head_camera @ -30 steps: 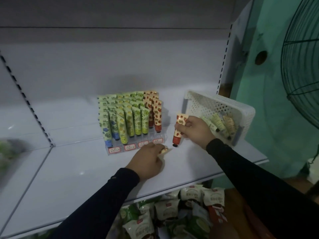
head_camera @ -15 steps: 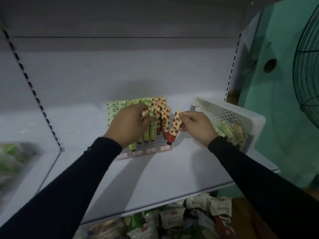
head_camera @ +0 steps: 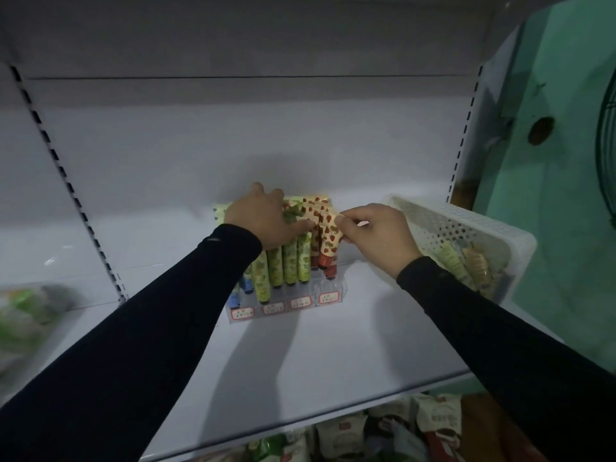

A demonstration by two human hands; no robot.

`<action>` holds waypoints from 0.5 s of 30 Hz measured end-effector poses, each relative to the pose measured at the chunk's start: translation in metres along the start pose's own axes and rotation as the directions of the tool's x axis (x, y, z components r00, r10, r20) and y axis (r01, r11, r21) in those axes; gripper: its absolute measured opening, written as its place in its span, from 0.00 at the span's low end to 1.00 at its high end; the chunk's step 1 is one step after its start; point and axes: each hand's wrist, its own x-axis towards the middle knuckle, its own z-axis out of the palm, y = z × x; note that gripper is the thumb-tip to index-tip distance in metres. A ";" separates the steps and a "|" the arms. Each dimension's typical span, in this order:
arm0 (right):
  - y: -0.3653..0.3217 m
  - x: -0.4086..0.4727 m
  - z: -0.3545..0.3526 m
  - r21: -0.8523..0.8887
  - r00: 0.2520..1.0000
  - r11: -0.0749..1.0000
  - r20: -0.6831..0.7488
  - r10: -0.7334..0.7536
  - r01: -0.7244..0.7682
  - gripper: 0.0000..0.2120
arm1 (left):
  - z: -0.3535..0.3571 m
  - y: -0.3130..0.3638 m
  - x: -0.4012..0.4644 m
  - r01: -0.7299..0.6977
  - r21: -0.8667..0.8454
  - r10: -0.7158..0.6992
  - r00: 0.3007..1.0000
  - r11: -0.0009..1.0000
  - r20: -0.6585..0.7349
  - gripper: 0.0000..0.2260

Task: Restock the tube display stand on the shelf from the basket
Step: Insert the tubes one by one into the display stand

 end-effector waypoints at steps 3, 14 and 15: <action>-0.001 0.001 0.009 0.022 1.000 1.000 -0.002 0.007 -0.007 0.10 | 0.004 -0.005 0.002 0.002 -0.007 -0.002 1.000 1.000 0.004 0.38; -0.002 0.006 0.040 -0.216 1.000 0.976 0.020 -0.024 0.028 0.11 | 0.009 -0.007 0.004 0.005 -0.025 -0.006 1.000 1.000 -0.026 0.36; -0.001 0.006 0.040 -0.231 1.000 0.973 0.015 -0.016 0.019 0.11 | 0.009 -0.007 0.004 0.004 -0.024 -0.004 1.000 1.000 -0.026 0.36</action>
